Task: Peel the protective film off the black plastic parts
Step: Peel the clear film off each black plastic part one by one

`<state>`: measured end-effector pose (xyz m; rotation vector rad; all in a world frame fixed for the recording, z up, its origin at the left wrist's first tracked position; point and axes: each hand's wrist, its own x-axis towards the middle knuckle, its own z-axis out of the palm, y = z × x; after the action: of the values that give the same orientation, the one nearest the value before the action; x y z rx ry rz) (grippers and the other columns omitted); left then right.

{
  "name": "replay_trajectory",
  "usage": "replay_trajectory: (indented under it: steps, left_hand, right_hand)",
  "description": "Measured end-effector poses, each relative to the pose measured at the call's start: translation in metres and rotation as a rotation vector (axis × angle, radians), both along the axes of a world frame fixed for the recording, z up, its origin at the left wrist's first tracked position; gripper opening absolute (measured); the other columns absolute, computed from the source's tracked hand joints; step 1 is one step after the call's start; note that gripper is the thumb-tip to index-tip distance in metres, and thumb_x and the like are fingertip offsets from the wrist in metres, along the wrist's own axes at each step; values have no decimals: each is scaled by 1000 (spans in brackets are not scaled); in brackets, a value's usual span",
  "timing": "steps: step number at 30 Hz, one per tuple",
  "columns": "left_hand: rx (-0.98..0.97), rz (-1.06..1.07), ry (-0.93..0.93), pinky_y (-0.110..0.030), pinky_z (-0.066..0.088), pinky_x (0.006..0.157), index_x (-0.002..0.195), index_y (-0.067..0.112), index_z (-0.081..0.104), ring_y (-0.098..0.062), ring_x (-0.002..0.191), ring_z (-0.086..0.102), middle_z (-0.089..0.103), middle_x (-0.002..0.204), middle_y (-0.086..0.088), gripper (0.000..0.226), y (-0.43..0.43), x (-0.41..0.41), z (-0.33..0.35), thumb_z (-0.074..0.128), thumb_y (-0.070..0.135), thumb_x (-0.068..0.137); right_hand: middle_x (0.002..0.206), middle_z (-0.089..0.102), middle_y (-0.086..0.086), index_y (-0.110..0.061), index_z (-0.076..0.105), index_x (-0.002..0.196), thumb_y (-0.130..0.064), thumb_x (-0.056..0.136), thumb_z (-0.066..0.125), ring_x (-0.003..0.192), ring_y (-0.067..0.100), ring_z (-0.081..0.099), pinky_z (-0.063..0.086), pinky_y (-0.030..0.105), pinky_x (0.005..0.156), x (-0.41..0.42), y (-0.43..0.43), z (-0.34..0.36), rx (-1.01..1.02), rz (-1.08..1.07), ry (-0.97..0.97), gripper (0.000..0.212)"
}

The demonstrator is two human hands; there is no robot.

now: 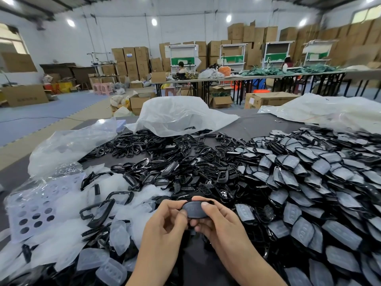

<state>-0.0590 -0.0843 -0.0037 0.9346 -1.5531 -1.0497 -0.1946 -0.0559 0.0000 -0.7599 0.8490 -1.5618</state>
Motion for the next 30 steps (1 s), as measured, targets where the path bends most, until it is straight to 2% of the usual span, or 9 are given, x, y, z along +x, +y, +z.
replay_trajectory:
  steps: [4,8,11,15,17,21,24,27,30]
  left_hand:
    - [-2,-22,-10,-20,50,65,87,38,68,-10,65,58,63,73,-11,33,0,0,0,62,6,93]
    - [-4,-48,-52,-13,45,63,90,27,68,-5,63,56,61,64,6,25,1,2,-3,61,3,94]
    - [-21,-64,-66,-13,45,63,93,26,69,-5,64,56,63,67,4,24,1,3,-4,61,3,94]
    - [-89,-69,-123,-14,46,67,93,29,69,-5,66,58,65,71,-1,27,2,4,-7,61,3,93]
    - [-139,-62,-164,-11,46,68,95,32,69,-1,70,61,68,74,7,28,3,5,-6,61,4,94]
    - [-227,-61,-261,-6,44,74,104,42,68,0,91,65,70,93,20,27,5,8,-4,57,18,97]
    - [-378,-68,-340,-9,44,81,113,37,67,-1,99,64,67,102,22,24,5,9,0,51,24,100]
    - [-471,-79,-391,-13,46,83,120,41,61,0,99,63,64,103,24,30,9,8,3,50,24,99]
    - [-537,-28,-438,-6,45,82,125,39,59,12,94,60,61,102,34,28,11,11,4,49,31,101]
  right_hand:
    - [81,71,18,-3,71,100,-1,99,50,61,17,63,54,23,57,-1,1,1,34,-3,0,20]
    - [77,71,12,-4,67,97,1,95,58,59,17,62,53,23,55,-1,1,-1,81,-21,20,11]
    - [76,70,11,-5,65,97,0,92,63,59,17,62,52,23,55,-2,0,-4,98,-22,51,7]
    - [76,71,10,-7,66,96,-4,90,67,61,17,62,50,23,57,-4,0,-7,100,-22,145,7]
    - [77,71,10,-8,67,94,-5,88,69,62,16,62,50,23,57,-4,1,-6,97,-8,167,6]
    - [74,71,5,-6,62,90,-4,88,70,63,17,64,49,24,56,-6,5,-3,72,4,258,8]
    - [71,70,2,-9,58,84,-5,88,71,61,16,66,49,23,54,-9,7,1,52,-15,387,14]
    - [68,67,4,-16,54,74,-13,78,72,58,16,63,47,25,54,-9,8,4,48,-35,416,18]
    - [67,65,7,-18,47,67,-14,79,69,56,19,61,45,25,53,-9,6,4,48,-100,358,25]
